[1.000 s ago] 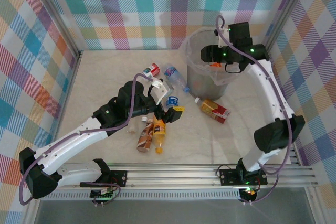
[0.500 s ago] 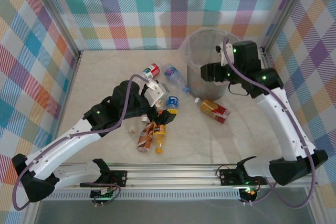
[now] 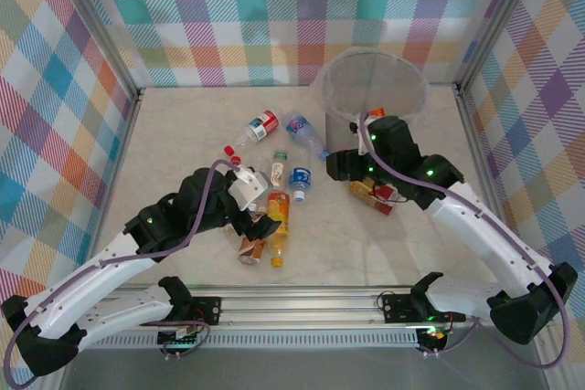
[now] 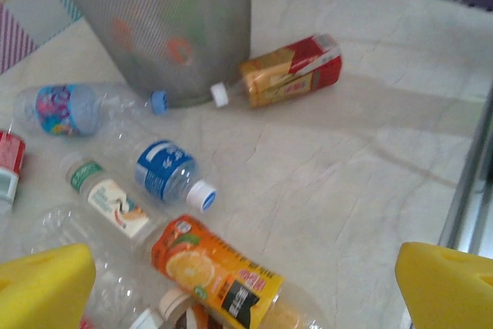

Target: Put the plastic bottles in the bin

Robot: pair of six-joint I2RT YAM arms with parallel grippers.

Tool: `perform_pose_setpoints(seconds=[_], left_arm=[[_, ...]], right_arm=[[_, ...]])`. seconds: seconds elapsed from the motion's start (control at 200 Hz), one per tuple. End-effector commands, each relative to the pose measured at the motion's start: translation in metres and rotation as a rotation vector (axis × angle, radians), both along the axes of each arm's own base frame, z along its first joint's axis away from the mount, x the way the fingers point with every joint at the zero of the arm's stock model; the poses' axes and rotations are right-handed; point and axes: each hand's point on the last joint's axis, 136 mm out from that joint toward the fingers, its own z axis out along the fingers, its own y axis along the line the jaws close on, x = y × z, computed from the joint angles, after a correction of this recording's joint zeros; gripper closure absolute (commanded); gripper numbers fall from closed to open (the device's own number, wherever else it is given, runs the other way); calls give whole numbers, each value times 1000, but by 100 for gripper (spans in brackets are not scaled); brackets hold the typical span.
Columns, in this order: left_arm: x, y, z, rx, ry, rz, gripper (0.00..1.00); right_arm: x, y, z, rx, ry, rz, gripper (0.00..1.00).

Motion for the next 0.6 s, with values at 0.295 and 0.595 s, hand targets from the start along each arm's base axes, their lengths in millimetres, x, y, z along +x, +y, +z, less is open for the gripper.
perform_pose_setpoints(seconds=[0.295, 0.595], left_arm=[[18, 8, -5, -27, -50, 112, 0], [23, 8, -17, 8, -40, 135, 0]], right_arm=[[25, 50, -70, 107, 113, -99, 29], [53, 72, -131, 63, 218, -183, 27]])
